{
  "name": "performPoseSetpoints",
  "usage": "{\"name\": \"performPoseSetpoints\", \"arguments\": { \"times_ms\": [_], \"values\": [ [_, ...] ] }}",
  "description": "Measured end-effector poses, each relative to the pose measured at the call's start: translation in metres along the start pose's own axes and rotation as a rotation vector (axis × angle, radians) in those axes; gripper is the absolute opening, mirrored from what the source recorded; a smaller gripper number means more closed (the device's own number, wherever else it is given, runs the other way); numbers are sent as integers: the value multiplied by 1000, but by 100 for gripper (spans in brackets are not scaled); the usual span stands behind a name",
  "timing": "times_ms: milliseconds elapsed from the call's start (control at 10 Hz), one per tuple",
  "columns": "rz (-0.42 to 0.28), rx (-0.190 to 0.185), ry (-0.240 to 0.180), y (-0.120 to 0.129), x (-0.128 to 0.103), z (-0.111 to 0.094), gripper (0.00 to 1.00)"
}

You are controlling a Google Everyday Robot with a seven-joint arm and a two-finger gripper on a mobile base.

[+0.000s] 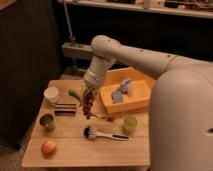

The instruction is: Place grapes in metal cup

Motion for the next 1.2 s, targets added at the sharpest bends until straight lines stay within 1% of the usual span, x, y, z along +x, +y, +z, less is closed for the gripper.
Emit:
{"name": "performPoseSetpoints", "arguments": {
  "times_ms": [100,200,300,600,700,900,1000,1200],
  "values": [
    [-44,-3,7,25,-6,1,0],
    [-84,-2,11,44,-10,0,0],
    [-127,-1,12,64,-12,-5,0],
    [-181,1,3,89,-11,-15,0],
    [-192,1,1,96,-14,-15,0],
    [-232,5,0,118,-19,-10,0],
    [-256,5,6,128,-20,-6,0],
    [-307,-10,29,141,-22,6,0]
  ]
}}
